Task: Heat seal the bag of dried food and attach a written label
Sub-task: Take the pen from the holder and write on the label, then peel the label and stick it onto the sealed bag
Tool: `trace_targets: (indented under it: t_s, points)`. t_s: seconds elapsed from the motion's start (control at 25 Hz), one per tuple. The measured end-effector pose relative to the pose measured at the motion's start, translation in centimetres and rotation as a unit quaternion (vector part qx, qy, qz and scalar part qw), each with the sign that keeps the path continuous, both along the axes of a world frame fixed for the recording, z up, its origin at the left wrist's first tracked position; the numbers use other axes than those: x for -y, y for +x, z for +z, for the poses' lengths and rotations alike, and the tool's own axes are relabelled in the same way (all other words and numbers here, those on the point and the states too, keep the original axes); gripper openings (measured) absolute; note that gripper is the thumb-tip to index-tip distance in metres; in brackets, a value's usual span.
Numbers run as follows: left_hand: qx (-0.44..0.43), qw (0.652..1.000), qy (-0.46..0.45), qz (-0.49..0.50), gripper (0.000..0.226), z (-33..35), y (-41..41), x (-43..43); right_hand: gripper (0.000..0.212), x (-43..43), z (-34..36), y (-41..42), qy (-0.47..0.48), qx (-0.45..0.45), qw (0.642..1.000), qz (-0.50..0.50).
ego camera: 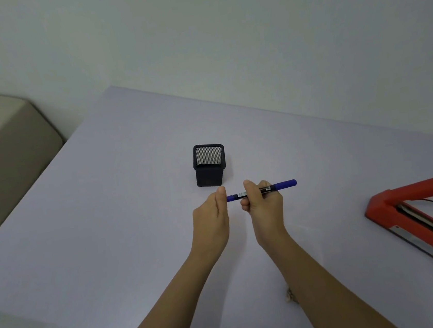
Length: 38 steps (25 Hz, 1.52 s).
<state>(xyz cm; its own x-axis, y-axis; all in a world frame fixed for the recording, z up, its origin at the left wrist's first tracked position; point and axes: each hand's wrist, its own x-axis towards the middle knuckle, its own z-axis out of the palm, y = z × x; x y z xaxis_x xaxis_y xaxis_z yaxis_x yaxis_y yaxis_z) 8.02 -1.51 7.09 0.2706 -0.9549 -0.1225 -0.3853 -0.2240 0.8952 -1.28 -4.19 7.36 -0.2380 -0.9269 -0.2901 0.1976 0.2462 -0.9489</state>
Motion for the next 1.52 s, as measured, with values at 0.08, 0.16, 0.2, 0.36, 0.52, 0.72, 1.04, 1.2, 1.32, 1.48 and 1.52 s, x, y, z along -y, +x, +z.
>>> trace_targets:
  t_s: [0.08,0.16,0.2,0.36,0.52,0.72,1.04,1.2,1.32,1.48,1.52]
  points:
    - [0.000,1.000,0.023,-0.005,0.043,0.2,-0.1,0.0,0.032,0.0,-0.2,0.0,-0.001,0.004,1.000,0.015]
    - [-0.025,0.999,0.048,0.006,0.044,0.0,-0.1,-0.1,0.032,0.1,-0.2,0.0,0.000,-0.006,1.000,0.028]
    - [-0.037,0.998,0.057,0.012,0.045,-0.2,0.0,-0.2,0.032,0.2,-0.2,0.0,0.000,-0.017,0.999,0.039]
    - [-0.024,0.998,0.051,-0.017,0.047,-0.8,1.4,0.7,0.024,1.4,0.6,-0.3,0.033,-0.008,0.996,0.077]
    - [0.004,0.998,0.044,-0.043,0.050,-1.3,3.5,3.3,0.028,4.8,1.2,-1.4,0.016,0.050,0.999,-0.004]
    - [0.147,0.989,0.032,0.011,0.034,-3.7,7.0,9.3,0.017,11.0,1.4,0.2,-0.129,-0.211,0.968,0.028]
    - [0.249,0.966,0.026,-0.067,0.022,-5.8,7.0,12.0,0.022,14.3,-5.1,4.8,-0.111,-0.470,0.833,0.269]
    - [0.253,0.963,0.028,-0.086,0.023,-6.0,7.1,12.1,0.025,14.7,-6.1,4.7,-0.130,-0.546,0.809,0.176]
    - [0.222,0.973,-0.012,-0.068,0.038,-6.2,7.5,11.3,0.041,14.9,-6.3,3.8,-0.108,-0.556,0.811,0.148]
    - [0.175,0.973,-0.143,0.039,0.023,-8.1,7.1,7.0,0.022,11.7,-8.6,0.7,-0.132,-0.451,0.882,0.039]
    - [0.191,0.973,-0.133,0.009,0.018,-9.2,6.6,5.6,0.018,10.0,-9.8,-0.2,-0.117,-0.441,0.888,0.054]
